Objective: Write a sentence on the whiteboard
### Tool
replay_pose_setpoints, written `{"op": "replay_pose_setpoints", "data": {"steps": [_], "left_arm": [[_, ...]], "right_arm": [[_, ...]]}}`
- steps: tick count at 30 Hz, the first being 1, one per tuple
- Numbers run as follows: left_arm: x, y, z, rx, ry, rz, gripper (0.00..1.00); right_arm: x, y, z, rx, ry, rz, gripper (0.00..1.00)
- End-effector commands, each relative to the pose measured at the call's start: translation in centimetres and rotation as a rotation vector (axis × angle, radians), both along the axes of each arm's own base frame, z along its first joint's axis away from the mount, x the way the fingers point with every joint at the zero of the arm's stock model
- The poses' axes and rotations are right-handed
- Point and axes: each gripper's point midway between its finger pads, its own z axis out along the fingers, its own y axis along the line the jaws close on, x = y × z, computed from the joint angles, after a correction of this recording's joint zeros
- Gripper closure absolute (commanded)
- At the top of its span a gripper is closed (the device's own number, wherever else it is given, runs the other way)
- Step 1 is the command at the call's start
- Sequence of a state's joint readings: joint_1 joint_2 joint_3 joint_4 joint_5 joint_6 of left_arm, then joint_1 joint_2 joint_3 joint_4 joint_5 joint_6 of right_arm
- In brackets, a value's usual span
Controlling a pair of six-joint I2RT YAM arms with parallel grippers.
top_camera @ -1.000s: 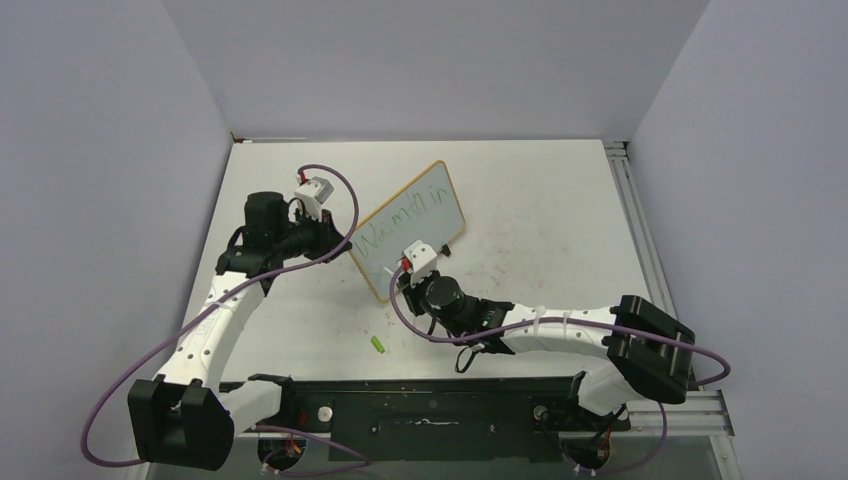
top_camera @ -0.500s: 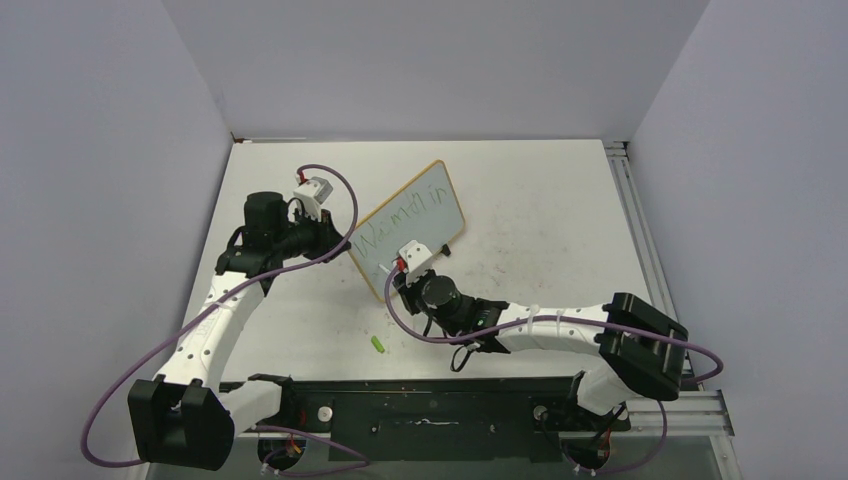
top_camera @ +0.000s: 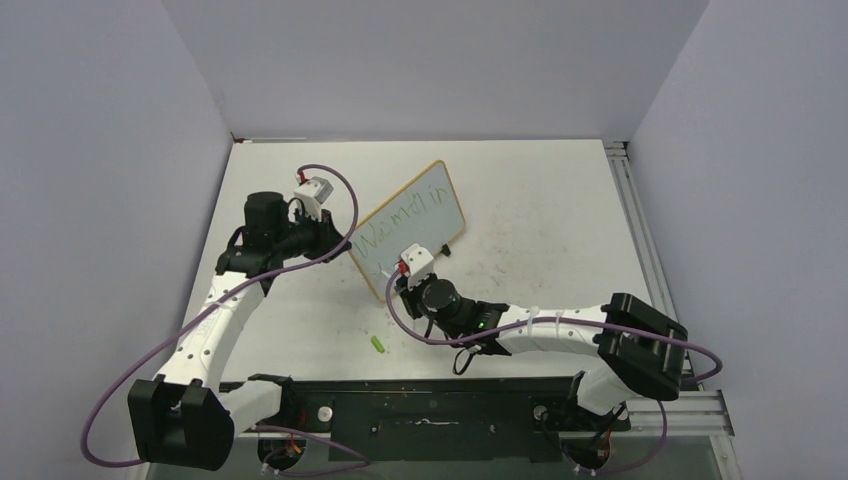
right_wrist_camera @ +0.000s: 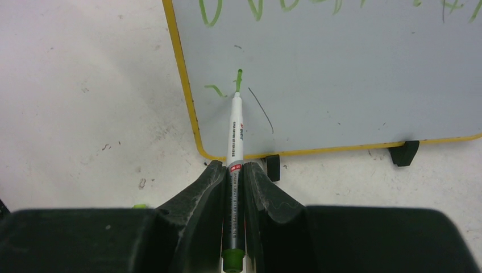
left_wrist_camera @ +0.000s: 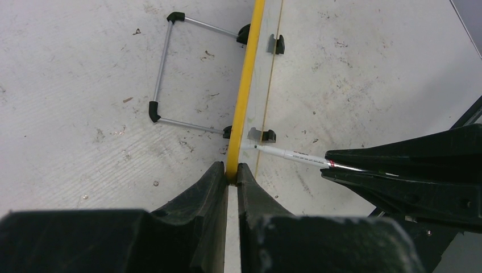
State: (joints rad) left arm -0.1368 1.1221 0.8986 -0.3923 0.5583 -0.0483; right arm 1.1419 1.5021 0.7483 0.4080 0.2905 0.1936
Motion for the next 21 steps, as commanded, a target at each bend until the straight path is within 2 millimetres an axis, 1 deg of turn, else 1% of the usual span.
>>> {"op": "replay_pose_setpoints", "data": {"steps": [1,11,19,21], "left_arm": [[0.1,0.1,0.7,0.01,-0.02,0.001,1.0],[0.1,0.2,0.6,0.011,-0.019,0.004,1.0],[0.2,0.2,0.7,0.011,-0.02,0.004,1.0],[0.2,0.2,0.7,0.011,-0.019,0.002,1.0]], "right_arm": [[-1.0,0.0,-1.2,0.001,0.033,0.009,0.95],[-2.3,0.1,-3.4,-0.03,0.08,0.044,0.95],[-2.4,0.2,-3.8,-0.036,0.088,0.05,0.95],[-2.3,0.2,-3.6,-0.035,0.082,0.044,0.95]]}}
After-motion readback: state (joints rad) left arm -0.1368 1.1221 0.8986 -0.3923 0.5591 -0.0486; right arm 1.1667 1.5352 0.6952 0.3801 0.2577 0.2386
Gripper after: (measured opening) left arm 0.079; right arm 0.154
